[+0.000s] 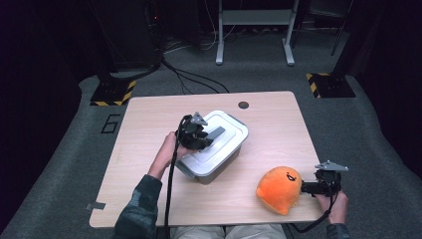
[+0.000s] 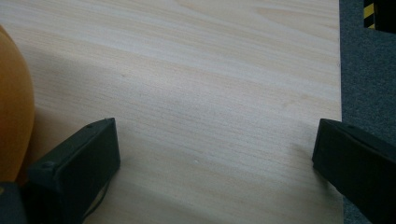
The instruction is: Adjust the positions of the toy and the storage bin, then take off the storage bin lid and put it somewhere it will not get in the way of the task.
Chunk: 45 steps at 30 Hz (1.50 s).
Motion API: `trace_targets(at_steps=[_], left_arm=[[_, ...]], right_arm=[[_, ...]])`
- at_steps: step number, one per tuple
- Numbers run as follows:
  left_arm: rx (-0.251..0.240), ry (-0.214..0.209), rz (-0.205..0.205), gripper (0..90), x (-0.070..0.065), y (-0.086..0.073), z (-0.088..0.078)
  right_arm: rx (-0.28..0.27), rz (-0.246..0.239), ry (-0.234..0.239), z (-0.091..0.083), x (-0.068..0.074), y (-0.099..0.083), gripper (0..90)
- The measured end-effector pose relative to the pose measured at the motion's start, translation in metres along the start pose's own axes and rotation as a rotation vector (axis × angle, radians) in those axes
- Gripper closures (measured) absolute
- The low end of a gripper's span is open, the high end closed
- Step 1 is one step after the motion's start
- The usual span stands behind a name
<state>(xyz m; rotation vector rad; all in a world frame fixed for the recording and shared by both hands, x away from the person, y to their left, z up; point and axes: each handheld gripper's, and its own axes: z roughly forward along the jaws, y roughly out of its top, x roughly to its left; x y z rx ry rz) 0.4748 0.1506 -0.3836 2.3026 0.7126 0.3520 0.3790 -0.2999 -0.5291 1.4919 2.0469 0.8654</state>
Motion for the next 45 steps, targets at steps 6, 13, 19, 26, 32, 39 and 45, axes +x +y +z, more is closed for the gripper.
trace_targets(at_steps=[6,13,19,26,32,39,45], left_arm=[[-0.017,-0.029,0.024,61.7,0.005,0.001,0.003],[-0.022,-0.065,0.08,61.7,0.007,0.007,0.009],[-0.034,-0.093,0.091,62.0,0.007,0.013,0.016],[-0.029,-0.084,0.111,61.8,0.007,0.015,0.017],[-0.027,-0.041,0.059,28.5,0.006,0.013,0.011],[-0.073,0.016,0.0,15.7,0.004,0.007,-0.005],[-0.084,0.059,-0.038,14.0,-0.001,0.002,-0.009]], right_arm=[[0.0,0.0,-0.002,0.0,0.0,0.0,0.0],[0.0,0.0,-0.002,0.0,0.0,0.0,0.0],[0.0,-0.001,-0.002,0.0,0.0,0.0,0.0],[0.0,-0.001,-0.002,0.0,0.0,0.0,0.0],[0.0,0.0,-0.002,0.0,0.0,0.0,0.0],[0.0,0.0,-0.003,0.0,0.0,0.0,0.0],[0.0,0.0,-0.002,0.0,0.0,0.0,0.0]])
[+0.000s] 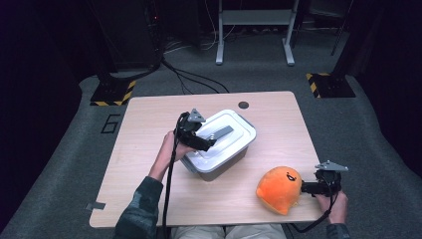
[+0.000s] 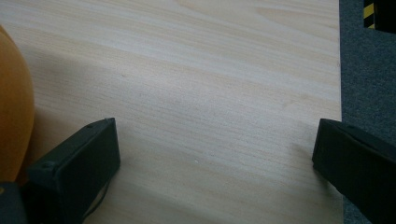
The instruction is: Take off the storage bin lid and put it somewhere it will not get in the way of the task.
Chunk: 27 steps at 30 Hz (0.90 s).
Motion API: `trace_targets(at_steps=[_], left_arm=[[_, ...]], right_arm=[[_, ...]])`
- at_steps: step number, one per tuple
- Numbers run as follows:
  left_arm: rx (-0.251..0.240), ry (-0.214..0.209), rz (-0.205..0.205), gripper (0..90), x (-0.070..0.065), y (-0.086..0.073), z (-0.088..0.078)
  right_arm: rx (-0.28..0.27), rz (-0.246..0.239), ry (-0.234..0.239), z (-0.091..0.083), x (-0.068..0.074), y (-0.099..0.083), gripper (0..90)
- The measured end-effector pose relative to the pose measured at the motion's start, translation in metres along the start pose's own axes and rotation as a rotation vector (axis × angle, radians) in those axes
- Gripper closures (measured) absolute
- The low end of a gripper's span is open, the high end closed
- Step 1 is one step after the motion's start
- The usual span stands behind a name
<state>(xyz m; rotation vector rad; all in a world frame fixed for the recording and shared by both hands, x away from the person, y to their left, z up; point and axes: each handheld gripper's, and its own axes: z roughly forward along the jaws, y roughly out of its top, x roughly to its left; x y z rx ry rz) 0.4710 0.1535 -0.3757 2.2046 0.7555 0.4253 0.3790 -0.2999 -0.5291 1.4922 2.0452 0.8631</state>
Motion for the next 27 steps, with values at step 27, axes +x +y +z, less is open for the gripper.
trace_targets(at_steps=[27], left_arm=[[0.018,0.019,0.012,42.9,-0.018,0.01,0.026]], right_arm=[[0.0,0.0,0.002,0.0,0.0,0.0,0.1]])
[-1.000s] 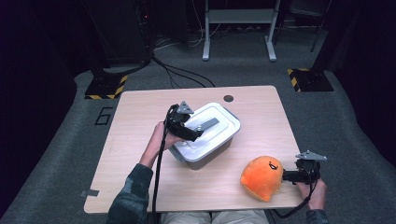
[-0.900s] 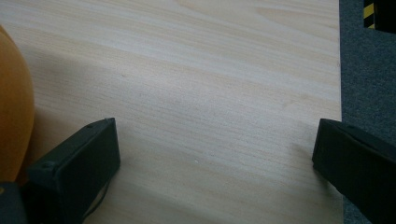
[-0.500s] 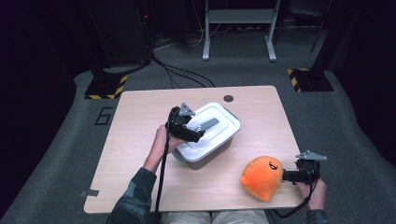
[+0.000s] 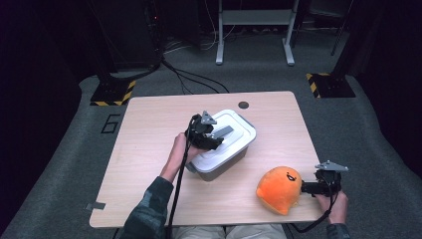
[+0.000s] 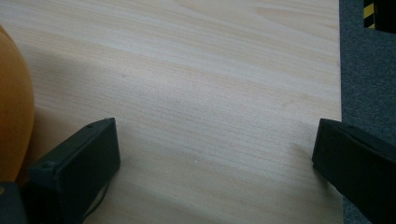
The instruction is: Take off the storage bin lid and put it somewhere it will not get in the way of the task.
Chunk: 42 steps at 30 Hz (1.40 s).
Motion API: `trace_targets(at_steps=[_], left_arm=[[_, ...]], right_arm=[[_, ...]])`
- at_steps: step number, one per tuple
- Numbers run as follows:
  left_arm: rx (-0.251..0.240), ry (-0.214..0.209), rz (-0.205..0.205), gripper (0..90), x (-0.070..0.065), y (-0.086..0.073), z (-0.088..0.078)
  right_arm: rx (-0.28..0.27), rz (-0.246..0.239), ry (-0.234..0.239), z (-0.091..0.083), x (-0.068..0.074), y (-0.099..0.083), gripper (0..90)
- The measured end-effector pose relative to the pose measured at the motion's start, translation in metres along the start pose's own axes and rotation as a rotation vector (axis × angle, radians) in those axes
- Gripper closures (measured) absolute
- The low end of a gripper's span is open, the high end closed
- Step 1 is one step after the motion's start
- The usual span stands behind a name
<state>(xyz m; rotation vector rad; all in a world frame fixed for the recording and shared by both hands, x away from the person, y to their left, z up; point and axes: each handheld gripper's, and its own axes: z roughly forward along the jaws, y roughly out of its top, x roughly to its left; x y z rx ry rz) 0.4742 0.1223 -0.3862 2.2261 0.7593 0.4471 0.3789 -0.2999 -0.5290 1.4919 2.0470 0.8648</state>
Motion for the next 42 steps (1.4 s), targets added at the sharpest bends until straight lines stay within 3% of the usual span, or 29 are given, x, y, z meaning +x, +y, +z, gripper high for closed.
trace_targets(at_steps=[2,5,8,14,25,42], left_arm=[[0.012,0.007,0.0,48.6,0.001,0.0,0.002],[-0.004,-0.028,-0.026,56.0,0.003,-0.002,0.003],[-0.013,-0.023,-0.03,64.9,0.004,-0.003,0.003],[-0.015,-0.006,-0.005,65.9,0.002,-0.003,0.002],[-0.038,-0.014,-0.023,66.0,0.003,-0.004,-0.004],[-0.062,0.016,-0.014,66.0,0.009,0.001,-0.021]], right_arm=[[0.0,0.0,-0.002,0.0,0.0,0.0,0.1],[0.0,0.0,-0.002,0.0,0.0,0.0,0.1],[-0.001,0.0,-0.002,0.0,0.0,0.0,0.1],[-0.001,0.001,-0.003,0.0,0.0,0.0,0.1],[0.0,0.0,0.0,0.0,0.0,0.0,0.1],[0.0,0.0,0.0,0.0,0.0,0.0,0.1]])
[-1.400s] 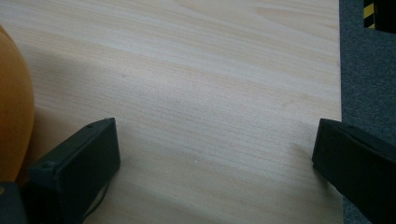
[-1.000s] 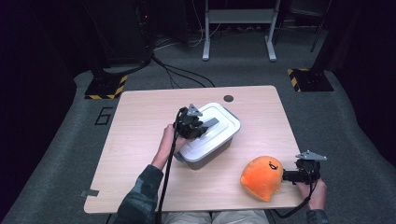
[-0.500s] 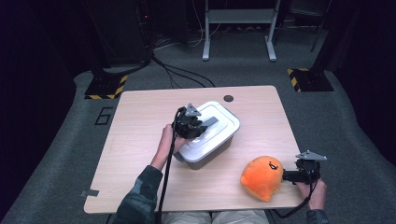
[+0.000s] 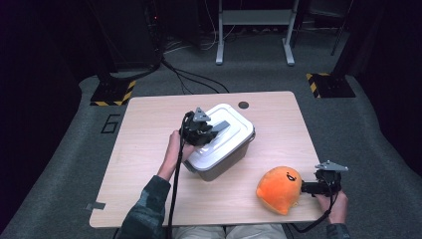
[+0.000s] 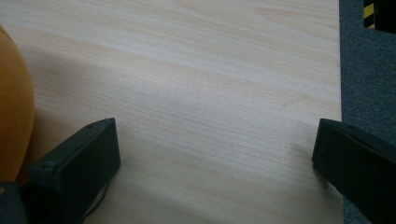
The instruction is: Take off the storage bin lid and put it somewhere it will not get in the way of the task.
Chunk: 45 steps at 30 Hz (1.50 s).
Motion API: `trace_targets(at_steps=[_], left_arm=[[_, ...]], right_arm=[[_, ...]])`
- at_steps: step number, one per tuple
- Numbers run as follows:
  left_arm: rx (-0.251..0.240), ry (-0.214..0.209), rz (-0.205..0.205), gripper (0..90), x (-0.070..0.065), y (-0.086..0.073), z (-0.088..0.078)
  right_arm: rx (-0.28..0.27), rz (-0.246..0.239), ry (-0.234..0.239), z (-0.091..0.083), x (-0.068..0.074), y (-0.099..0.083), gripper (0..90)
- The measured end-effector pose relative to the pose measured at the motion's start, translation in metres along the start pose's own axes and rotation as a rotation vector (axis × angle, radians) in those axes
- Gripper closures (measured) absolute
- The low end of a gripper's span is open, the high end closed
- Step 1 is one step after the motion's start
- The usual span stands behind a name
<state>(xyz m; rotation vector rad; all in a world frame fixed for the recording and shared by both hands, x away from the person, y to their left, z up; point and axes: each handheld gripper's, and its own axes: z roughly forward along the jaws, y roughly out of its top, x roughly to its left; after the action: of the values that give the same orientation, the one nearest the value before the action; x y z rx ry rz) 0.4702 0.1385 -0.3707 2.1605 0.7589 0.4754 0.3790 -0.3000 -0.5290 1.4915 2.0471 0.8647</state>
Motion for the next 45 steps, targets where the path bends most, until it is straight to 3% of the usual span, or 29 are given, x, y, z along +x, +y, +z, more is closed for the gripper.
trace_targets(at_steps=[20,45], left_arm=[[-0.014,0.055,-0.016,66.0,0.013,0.001,-0.025],[-0.036,0.14,-0.084,66.0,0.041,-0.023,-0.057]], right_arm=[[0.0,0.0,0.0,0.0,0.0,0.0,0.1],[-0.001,0.001,-0.001,0.0,0.0,0.0,0.2]])
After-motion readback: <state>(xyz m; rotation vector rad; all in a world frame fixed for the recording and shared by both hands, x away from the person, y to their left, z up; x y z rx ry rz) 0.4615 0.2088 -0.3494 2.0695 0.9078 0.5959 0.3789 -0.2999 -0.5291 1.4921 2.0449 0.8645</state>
